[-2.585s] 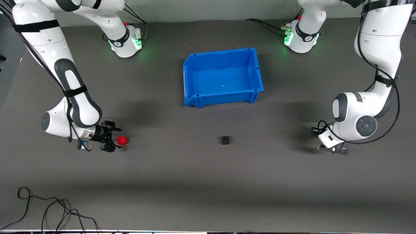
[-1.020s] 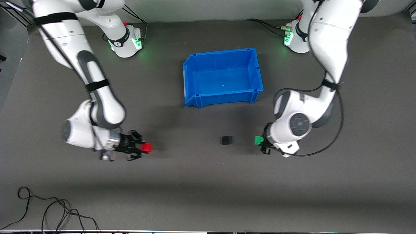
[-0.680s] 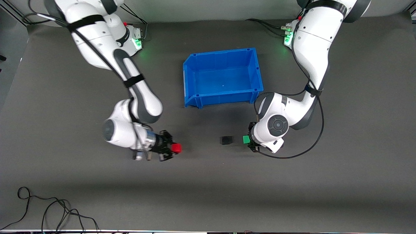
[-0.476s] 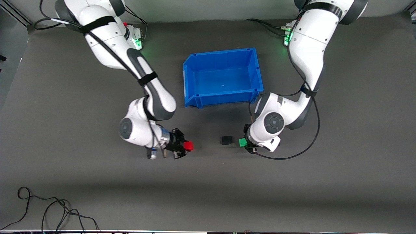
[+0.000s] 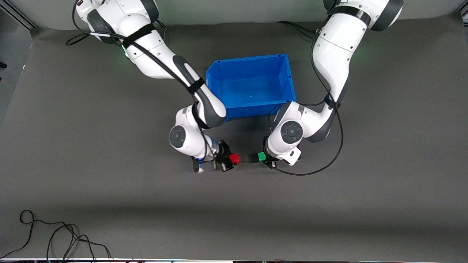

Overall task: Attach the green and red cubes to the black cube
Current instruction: 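Carry the red and green cubes toward the black cube with both grippers, then lower both cubes against the black cube's sides and open both grippers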

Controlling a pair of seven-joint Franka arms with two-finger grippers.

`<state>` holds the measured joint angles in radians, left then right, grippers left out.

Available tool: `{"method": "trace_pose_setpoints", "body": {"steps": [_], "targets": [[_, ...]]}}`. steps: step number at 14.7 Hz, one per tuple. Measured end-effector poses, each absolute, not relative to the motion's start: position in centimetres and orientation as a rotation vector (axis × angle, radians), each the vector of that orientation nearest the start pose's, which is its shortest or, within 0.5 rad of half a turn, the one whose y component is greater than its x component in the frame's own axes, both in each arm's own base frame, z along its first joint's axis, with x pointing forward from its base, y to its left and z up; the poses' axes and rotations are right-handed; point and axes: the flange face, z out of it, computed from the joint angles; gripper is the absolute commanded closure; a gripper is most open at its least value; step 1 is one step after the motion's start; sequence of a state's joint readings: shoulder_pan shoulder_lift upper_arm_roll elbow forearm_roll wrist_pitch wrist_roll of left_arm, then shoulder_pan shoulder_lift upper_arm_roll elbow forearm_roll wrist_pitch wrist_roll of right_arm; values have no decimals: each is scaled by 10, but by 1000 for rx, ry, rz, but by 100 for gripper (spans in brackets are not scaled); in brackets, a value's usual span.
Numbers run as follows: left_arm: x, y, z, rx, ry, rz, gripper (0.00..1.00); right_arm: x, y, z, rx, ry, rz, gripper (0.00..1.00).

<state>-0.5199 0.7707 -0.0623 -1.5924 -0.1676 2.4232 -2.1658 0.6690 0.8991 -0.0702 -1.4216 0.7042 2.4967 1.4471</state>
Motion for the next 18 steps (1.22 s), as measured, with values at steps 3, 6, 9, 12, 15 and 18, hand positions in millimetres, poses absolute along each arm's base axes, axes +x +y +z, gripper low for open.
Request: {"method": "trace_pose_setpoints", "body": {"steps": [3,6,9,12,15,18], "targets": [[589,-382,186,1980,2313,-217,100,606,433,167,-2160,1703,370,71],[590,-382,186,1980,2312,-216,100,602,441,163,-2153,1705,358,71],[589,-385,188,1983,2305,-220,100,593,456,156,-2142,1707,336,68],[588,-386,187,1989,2301,-219,25,593,457,155,-2138,1711,326,9],[587,-389,189,2038,2260,-188,0,594,456,154,-2134,1711,317,0],[594,-392,200,2048,2221,-169,0,609,446,168,-2115,1712,269,0]]}}
